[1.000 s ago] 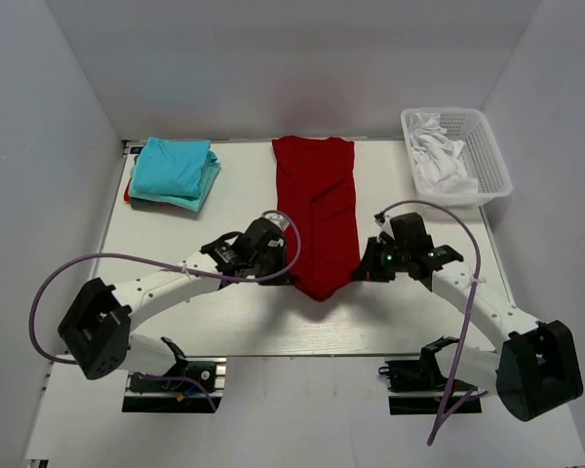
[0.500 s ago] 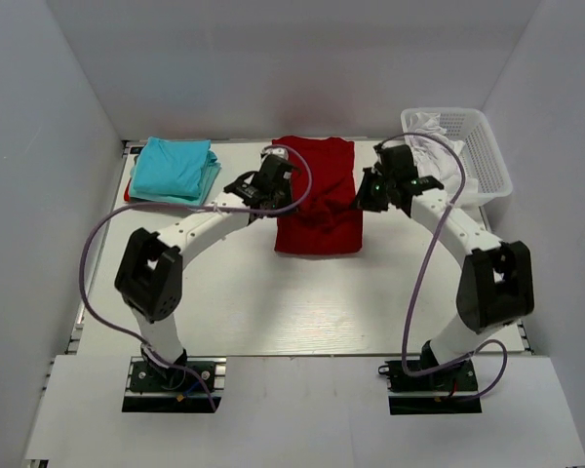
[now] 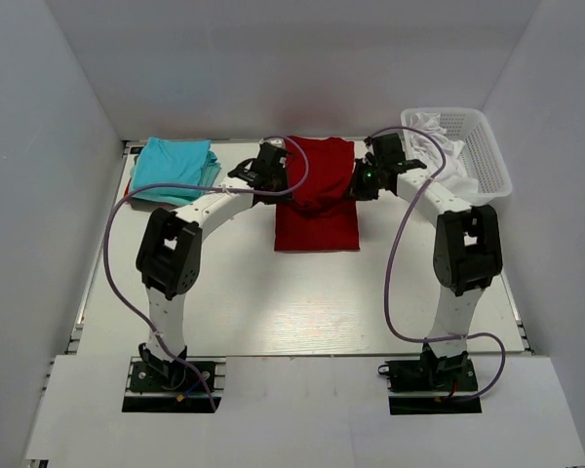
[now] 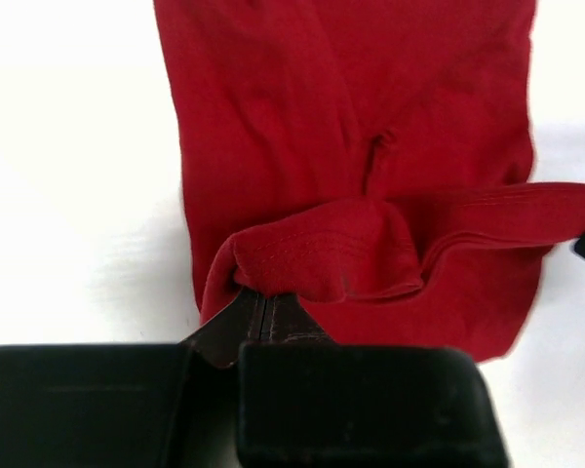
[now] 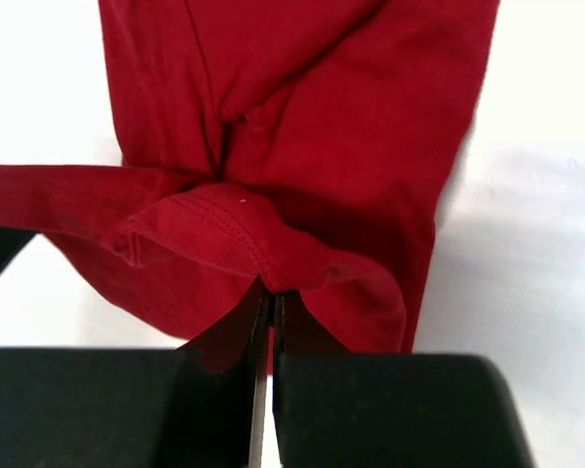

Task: Fold and stack the t-shirts
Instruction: Fold the folded rectangular tshirt in 1/3 of the way

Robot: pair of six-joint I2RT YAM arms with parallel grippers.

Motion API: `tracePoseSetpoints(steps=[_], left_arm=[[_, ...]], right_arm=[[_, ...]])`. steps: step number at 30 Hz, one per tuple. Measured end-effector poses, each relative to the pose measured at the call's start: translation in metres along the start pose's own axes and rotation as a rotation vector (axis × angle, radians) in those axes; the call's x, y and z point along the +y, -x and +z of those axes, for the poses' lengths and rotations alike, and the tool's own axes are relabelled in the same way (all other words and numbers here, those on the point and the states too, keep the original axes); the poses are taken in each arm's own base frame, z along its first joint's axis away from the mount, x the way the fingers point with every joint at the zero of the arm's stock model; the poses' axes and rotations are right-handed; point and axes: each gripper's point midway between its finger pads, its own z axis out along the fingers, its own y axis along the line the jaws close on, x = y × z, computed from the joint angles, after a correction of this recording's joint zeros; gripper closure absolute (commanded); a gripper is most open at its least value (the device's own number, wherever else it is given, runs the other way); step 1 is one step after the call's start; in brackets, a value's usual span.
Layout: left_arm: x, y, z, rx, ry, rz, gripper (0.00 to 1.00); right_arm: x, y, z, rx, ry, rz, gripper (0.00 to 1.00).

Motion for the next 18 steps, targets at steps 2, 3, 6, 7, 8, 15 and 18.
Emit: tracePoseSetpoints(steps=[2,3,6,7,8,15,18], left_arm=[[0.004,-0.001,0.009,0.011,-0.001,-0.001,1.00],[0.005,-0.002,0.013,0.014,0.000,-0.003,1.00],[0.014,0.001,0.024,0.016,0.018,-0.012,0.50],[0.015,0.004,0.028,0.016,0.021,-0.015,0.31],[0.015,0.010,0.033,0.009,0.022,-0.023,0.17],[0.012,0.069,0.070,-0.049,0.006,-0.048,0.01],[0.020,0.067,0.064,-0.030,0.007,-0.054,0.01]], right_arm=[[0.001,0.004,0.004,0.001,0.013,-0.004,1.00],[0.002,0.007,0.005,0.000,0.021,-0.008,1.00],[0.003,0.016,0.011,-0.006,0.034,-0.017,0.89],[0.002,0.019,0.014,-0.008,0.036,-0.019,0.76],[0.001,0.023,0.018,-0.007,0.036,-0.018,0.50],[-0.011,0.073,0.045,-0.042,0.032,-0.025,0.10],[-0.014,0.071,0.039,-0.035,0.034,-0.022,0.10]])
